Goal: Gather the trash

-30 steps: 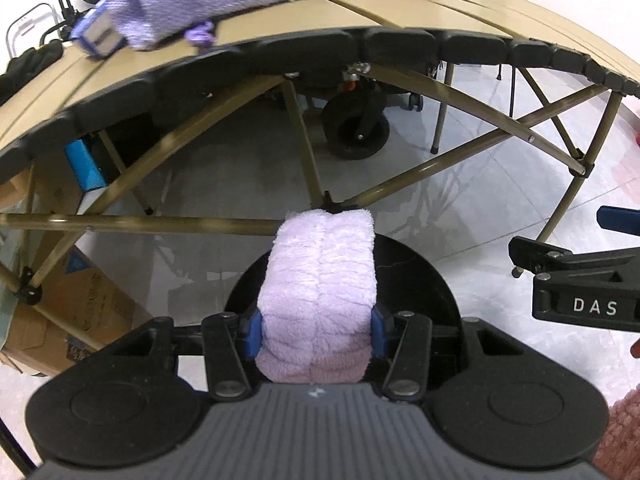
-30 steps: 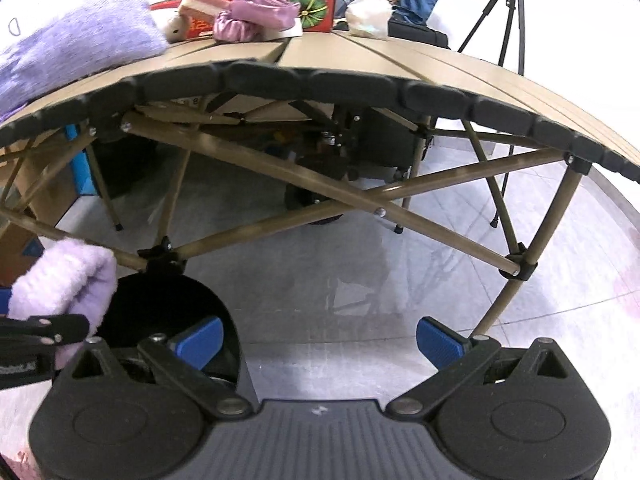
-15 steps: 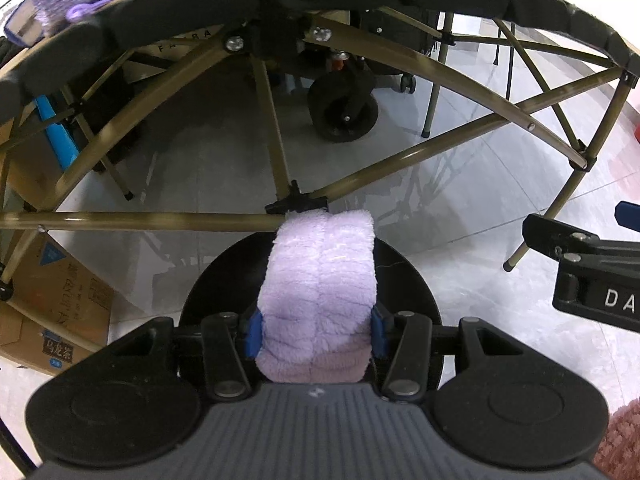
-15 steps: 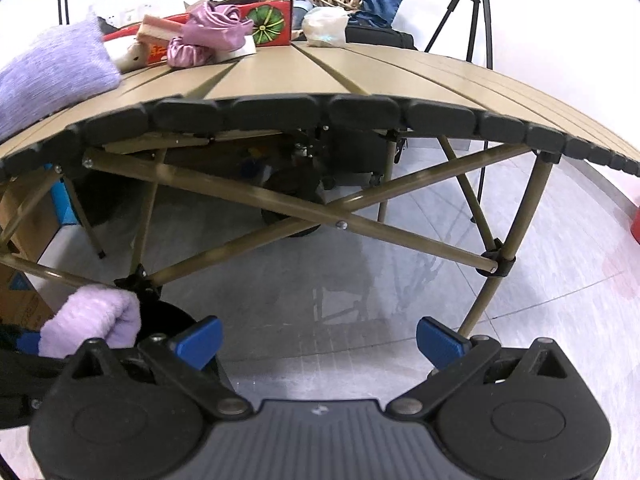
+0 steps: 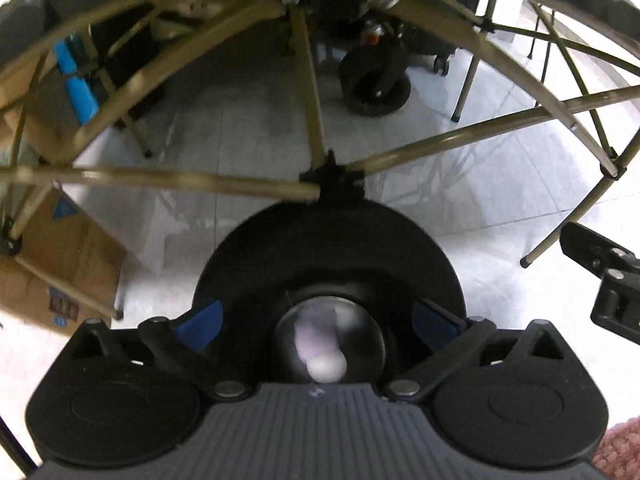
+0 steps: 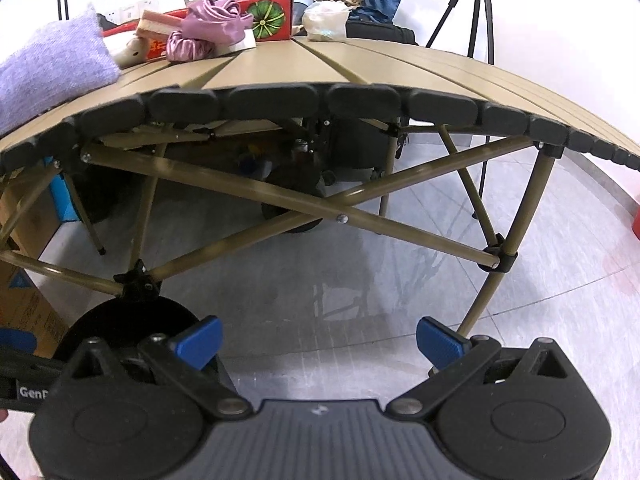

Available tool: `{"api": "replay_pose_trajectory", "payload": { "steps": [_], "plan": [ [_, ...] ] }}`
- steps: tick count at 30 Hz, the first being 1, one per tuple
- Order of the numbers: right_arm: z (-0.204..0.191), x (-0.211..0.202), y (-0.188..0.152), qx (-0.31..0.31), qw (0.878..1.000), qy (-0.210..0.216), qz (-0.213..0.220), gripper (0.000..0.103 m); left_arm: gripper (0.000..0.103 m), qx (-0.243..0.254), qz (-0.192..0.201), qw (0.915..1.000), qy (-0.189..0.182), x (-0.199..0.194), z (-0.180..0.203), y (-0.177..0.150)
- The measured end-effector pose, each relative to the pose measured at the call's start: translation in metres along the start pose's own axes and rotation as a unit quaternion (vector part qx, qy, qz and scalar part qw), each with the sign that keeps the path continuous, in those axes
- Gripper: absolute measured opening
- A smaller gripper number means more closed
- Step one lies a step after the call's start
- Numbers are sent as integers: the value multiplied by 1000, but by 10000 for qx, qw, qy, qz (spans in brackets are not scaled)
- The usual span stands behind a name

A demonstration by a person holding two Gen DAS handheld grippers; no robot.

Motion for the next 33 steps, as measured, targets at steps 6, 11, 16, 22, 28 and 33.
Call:
{"api": "replay_pose_trajectory", "payload": {
  "steps": [6, 11, 16, 22, 28, 33],
  "plan": [
    [-2, 2, -1, -22, 10000, 5, -29, 103, 103, -8, 0, 10000, 46, -2, -2, -2],
    [-4, 2, -1, -62, 10000, 26, -49, 103, 103, 35, -31, 10000, 62, -1, -2, -4],
    [-6, 3, -1, -84, 9999, 27, -67, 103, 103, 81, -151, 9998, 62, 0, -2, -6],
    [-7, 4, -2, -100, 9999, 28, -84, 103, 103, 149, -437, 9989, -71, -2, 0, -14],
    [-9, 3, -2, -137, 9998, 66, -103, 103, 103, 249, -748, 9967, -166, -6, 4, -25],
    [-14, -3, -2, -239, 9995, 136, -120, 103, 103, 325, -728, 9966, -195, -15, 4, -31]
  ]
}}
Point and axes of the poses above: each gripper's, at about its wrist camera, not at the fingertips, and x roughly the way its jaws point, z to its right, y to its top, the point moved 1 cm from there along x, roughly the way its jaws point, and after that the axes turned 2 degrees about -y, right-handed, at the moved point
